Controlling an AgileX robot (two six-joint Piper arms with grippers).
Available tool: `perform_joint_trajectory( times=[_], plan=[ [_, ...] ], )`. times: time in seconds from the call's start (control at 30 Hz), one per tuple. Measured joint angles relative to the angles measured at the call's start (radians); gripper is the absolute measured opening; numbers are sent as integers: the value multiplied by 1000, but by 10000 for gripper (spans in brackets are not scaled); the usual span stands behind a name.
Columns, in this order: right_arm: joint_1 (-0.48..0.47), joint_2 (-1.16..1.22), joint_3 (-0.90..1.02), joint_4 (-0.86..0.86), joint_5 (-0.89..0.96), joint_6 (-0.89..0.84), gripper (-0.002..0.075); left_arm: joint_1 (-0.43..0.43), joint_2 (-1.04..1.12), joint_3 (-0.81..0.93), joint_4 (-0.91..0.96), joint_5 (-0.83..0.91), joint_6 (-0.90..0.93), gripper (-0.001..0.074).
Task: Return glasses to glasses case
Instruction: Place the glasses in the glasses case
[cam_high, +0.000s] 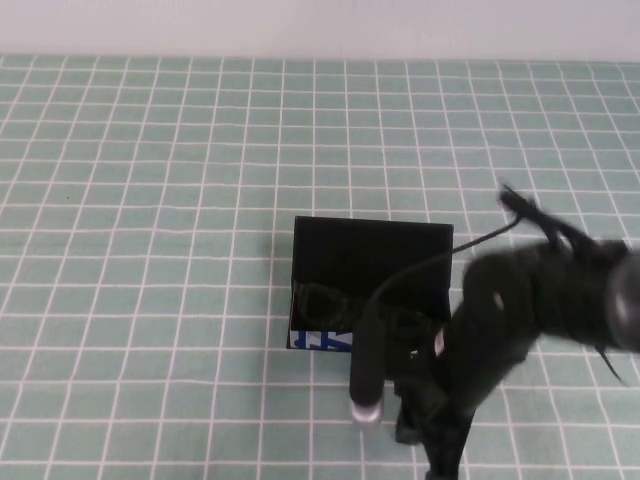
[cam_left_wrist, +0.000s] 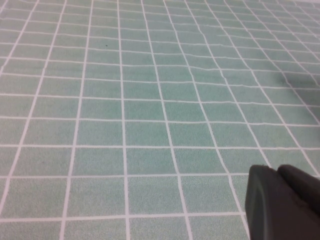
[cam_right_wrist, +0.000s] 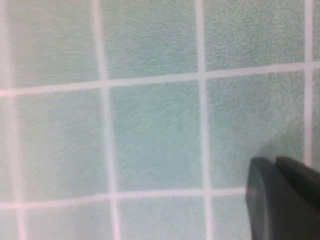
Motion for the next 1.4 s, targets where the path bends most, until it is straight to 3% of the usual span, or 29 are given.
perform_joint_trajectory(
  times=[0.17,0.3,0.63,0.9,1.4],
  plan=[
    [72,-99,184,-92,-381,165,-11,0,0,0,0,0,0,-2],
    [81,-138,277,-133,-543,268,-11,0,0,0,0,0,0,-2],
    [83,-197,303,-139,-690,301,-11,0,0,0,0,0,0,-2],
    [83,-111,303,-136,-792,301,-11,0,0,0,0,0,0,-2],
    [33,-77,303,18,-928,210,-11,0,0,0,0,0,0,-2]
  ],
)
